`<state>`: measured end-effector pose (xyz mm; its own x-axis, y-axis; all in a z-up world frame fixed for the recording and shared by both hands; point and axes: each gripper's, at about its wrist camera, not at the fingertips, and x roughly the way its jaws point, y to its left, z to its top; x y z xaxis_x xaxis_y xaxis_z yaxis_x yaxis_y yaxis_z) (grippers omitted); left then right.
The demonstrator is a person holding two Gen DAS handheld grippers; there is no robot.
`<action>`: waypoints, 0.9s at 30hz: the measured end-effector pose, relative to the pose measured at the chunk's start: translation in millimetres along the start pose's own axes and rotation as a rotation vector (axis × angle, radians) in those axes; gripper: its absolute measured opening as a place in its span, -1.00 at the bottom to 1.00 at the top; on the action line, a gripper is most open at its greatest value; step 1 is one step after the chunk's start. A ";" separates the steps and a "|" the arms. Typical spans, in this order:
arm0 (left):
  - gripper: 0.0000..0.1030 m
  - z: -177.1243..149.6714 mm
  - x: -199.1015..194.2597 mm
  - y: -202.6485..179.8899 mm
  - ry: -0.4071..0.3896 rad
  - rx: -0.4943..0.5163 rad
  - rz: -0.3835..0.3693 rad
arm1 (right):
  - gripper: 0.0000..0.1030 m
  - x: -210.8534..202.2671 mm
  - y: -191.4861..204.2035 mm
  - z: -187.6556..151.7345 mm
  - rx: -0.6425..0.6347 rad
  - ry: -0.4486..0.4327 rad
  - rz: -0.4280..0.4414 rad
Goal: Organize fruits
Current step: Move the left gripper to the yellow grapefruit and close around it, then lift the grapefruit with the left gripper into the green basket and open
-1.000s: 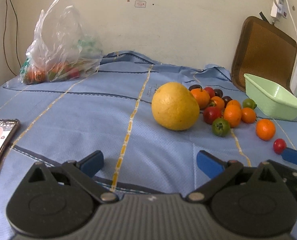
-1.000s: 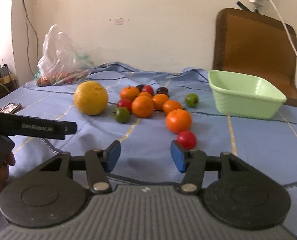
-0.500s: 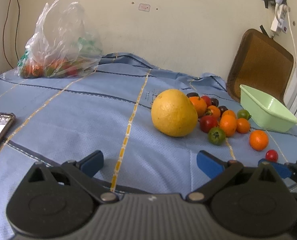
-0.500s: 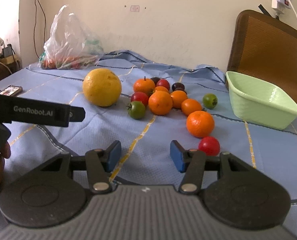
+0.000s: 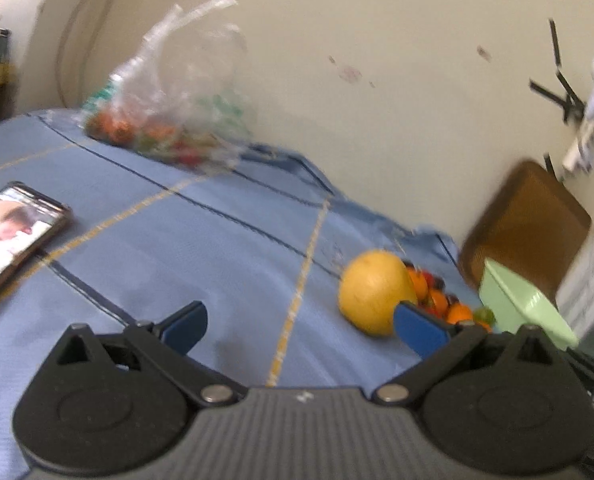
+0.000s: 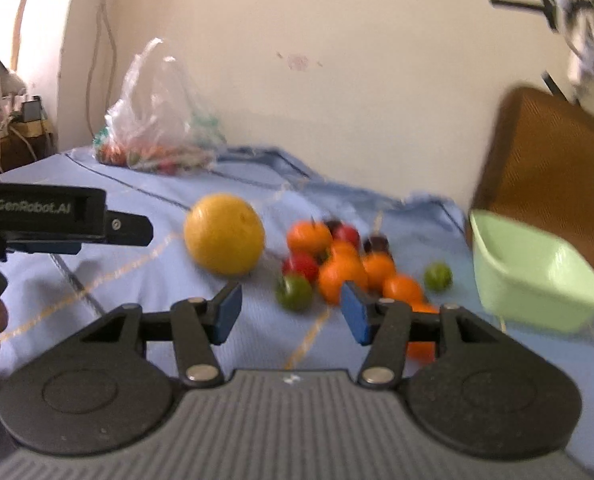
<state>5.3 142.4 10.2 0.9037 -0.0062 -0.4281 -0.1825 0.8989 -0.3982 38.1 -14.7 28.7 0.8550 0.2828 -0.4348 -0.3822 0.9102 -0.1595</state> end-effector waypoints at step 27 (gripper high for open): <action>0.99 2.6 -9.1 8.4 -0.073 -0.037 0.035 | 0.29 11.2 -30.6 7.3 0.295 0.188 0.378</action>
<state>-3.4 151.1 12.9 0.9220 0.0576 -0.3828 -0.2273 0.8811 -0.4148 61.9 -37.1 35.2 0.5878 0.5741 -0.5700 -0.5144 0.8090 0.2844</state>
